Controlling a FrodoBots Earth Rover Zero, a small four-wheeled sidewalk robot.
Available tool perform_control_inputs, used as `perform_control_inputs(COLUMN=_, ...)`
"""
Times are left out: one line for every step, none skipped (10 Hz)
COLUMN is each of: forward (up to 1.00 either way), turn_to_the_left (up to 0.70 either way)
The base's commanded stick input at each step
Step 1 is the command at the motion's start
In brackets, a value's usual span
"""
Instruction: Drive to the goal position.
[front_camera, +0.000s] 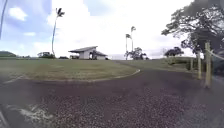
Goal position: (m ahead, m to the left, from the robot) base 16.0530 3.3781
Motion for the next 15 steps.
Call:
perform_control_inputs(forward=0.04, turn_to_the_left=-0.27)
perform_control_inputs(forward=0.04, turn_to_the_left=-0.7)
perform_control_inputs(forward=0.04, turn_to_the_left=-0.7)
perform_control_inputs(forward=0.04, turn_to_the_left=-0.7)
perform_control_inputs(forward=0.04, turn_to_the_left=-0.7)
perform_control_inputs(forward=0.04, turn_to_the_left=-0.7)
perform_control_inputs(forward=0.04, turn_to_the_left=-0.7)
perform_control_inputs(forward=0.04, turn_to_the_left=-0.7)
perform_control_inputs(forward=0.04, turn_to_the_left=-0.5)
perform_control_inputs(forward=0.04, turn_to_the_left=-0.15)
perform_control_inputs(forward=0.04, turn_to_the_left=0.0)
perform_control_inputs(forward=0.04, turn_to_the_left=0.0)
perform_control_inputs(forward=0.04, turn_to_the_left=0.0)
perform_control_inputs(forward=0.04, turn_to_the_left=0.0)
perform_control_inputs(forward=0.04, turn_to_the_left=0.0)
